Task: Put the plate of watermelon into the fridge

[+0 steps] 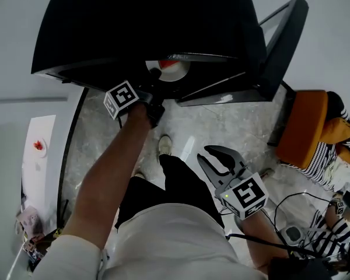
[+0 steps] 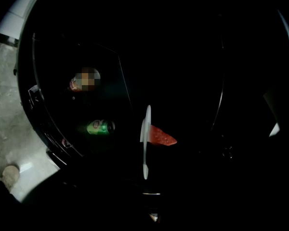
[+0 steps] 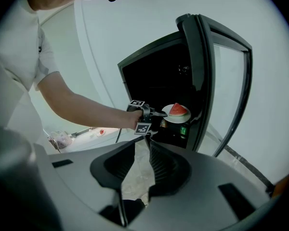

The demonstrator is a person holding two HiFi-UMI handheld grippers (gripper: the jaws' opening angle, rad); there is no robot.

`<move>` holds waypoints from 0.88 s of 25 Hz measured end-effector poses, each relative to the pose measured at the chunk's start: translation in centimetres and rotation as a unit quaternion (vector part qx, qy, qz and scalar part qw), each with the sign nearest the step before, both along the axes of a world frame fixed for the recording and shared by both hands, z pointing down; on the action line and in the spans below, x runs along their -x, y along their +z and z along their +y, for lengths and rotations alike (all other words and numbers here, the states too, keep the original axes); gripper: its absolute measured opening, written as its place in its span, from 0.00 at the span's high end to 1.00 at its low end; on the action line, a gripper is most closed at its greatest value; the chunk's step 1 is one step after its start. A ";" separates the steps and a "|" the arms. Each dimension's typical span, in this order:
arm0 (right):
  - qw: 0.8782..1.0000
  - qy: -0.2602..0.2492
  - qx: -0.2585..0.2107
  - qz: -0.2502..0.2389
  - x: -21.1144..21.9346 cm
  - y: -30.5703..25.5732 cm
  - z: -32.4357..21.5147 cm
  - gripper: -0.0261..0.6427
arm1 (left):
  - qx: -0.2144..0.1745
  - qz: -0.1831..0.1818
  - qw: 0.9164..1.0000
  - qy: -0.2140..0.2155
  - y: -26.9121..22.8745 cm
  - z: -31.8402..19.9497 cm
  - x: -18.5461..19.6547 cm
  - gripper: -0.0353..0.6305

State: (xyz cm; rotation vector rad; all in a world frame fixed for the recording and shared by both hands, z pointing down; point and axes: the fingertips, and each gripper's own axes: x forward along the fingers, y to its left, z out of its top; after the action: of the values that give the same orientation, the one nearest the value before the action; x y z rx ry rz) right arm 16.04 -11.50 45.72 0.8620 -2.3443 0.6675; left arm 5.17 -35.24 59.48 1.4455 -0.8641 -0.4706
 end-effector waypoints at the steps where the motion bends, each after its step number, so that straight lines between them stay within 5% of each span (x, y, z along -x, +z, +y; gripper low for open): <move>1: 1.000 0.002 0.002 0.000 -0.3 0.2 -0.1 0.80 | 0.002 -0.003 1.000 0.000 0.3 -0.4 -0.2 0.91; 22: 1.000 -0.014 0.024 -0.002 -2.0 1.9 -2.0 0.80 | 0.053 -0.083 0.995 0.004 4.7 -3.8 -2.3 0.91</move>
State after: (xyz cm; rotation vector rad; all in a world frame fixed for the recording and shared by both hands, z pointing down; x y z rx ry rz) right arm 18.09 -13.48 47.61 0.8062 -2.3301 0.7125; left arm 7.44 -39.06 64.22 1.4047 -1.0007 -0.2963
